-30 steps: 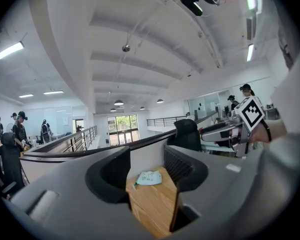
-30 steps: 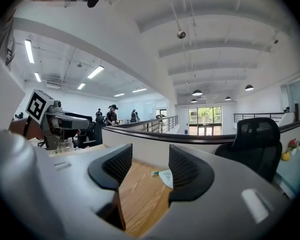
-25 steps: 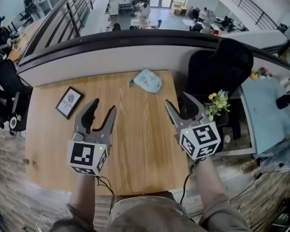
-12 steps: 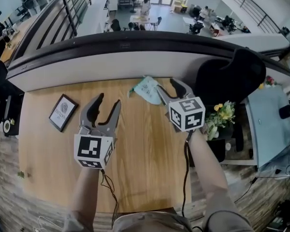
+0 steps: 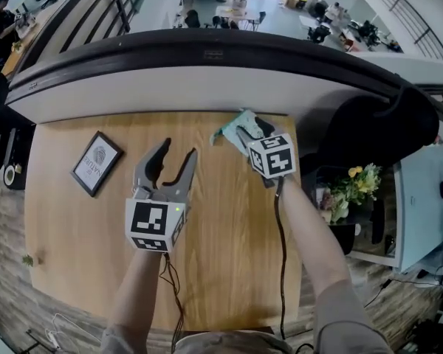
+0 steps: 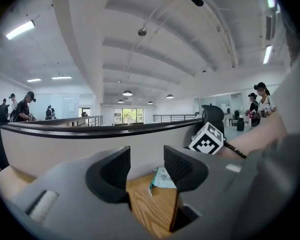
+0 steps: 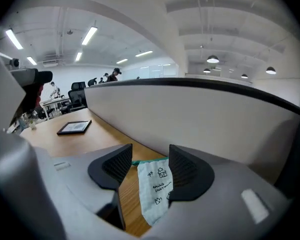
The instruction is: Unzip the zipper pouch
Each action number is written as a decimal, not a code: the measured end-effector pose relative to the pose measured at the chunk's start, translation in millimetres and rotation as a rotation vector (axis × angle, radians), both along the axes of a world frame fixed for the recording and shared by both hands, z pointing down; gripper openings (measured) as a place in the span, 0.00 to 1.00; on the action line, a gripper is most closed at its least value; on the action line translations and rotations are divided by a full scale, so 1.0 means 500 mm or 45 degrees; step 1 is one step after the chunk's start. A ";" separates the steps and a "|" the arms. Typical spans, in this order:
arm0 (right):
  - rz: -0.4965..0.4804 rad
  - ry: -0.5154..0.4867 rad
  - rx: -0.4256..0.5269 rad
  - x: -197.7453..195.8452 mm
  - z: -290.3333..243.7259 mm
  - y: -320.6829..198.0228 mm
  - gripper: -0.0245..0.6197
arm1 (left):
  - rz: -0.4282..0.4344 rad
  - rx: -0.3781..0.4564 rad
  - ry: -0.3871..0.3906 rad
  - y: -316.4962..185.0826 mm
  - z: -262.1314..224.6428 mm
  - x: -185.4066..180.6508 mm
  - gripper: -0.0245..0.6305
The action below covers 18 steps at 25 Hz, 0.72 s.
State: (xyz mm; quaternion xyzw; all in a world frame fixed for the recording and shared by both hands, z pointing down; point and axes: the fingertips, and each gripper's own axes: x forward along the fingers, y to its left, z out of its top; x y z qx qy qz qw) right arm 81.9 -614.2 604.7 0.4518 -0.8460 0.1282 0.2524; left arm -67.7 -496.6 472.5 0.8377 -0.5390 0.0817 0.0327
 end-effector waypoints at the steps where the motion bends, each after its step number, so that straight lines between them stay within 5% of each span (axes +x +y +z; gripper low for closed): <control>1: -0.004 0.014 -0.019 -0.007 0.022 -0.009 0.37 | -0.002 -0.010 -0.002 -0.004 0.012 -0.003 0.36; 16: -0.052 0.252 -0.204 -0.022 0.257 -0.016 0.36 | -0.051 -0.240 -0.012 -0.036 0.182 -0.027 0.36; 18: -0.061 0.341 -0.179 -0.010 0.268 -0.012 0.25 | -0.058 -0.250 -0.008 -0.031 0.186 -0.032 0.36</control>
